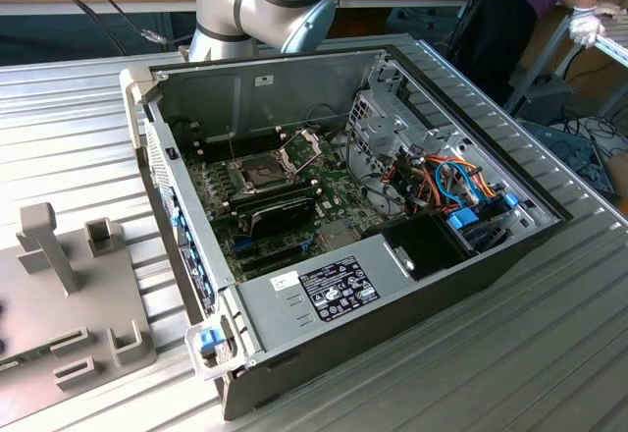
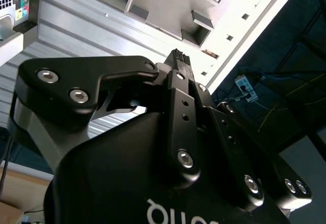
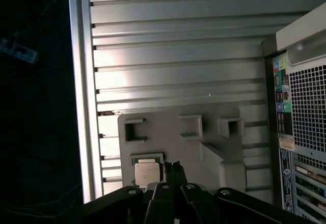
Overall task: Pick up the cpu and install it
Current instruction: 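Reach for the cpu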
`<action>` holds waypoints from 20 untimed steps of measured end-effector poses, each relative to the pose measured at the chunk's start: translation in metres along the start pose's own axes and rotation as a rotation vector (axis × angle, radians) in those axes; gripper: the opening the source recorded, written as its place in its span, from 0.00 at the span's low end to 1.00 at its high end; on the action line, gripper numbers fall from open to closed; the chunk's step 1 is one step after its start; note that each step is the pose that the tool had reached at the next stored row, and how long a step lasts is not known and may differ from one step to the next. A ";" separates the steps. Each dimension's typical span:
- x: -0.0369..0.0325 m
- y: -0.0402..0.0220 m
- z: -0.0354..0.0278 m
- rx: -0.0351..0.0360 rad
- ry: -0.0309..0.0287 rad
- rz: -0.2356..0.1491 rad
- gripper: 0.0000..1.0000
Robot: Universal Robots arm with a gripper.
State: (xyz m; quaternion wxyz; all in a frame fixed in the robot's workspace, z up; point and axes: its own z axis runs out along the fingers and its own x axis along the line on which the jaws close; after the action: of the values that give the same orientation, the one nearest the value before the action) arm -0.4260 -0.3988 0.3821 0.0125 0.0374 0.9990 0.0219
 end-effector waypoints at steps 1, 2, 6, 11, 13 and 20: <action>0.0006 -0.0001 0.0001 0.0000 -0.0001 0.000 0.11; 0.0006 -0.0001 0.0001 0.0000 -0.0001 0.000 0.11; 0.0007 -0.0001 0.0002 0.0003 0.0002 0.000 0.11; 0.0008 -0.0003 0.0056 0.0017 -0.0002 0.000 0.11; 0.0009 -0.0005 0.0093 0.0027 -0.0001 0.000 0.11; 0.0012 -0.0009 0.0191 0.0048 -0.0004 0.000 0.11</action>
State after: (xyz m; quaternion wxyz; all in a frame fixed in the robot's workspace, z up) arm -0.4267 -0.3988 0.3630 0.0126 0.0373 0.9990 0.0195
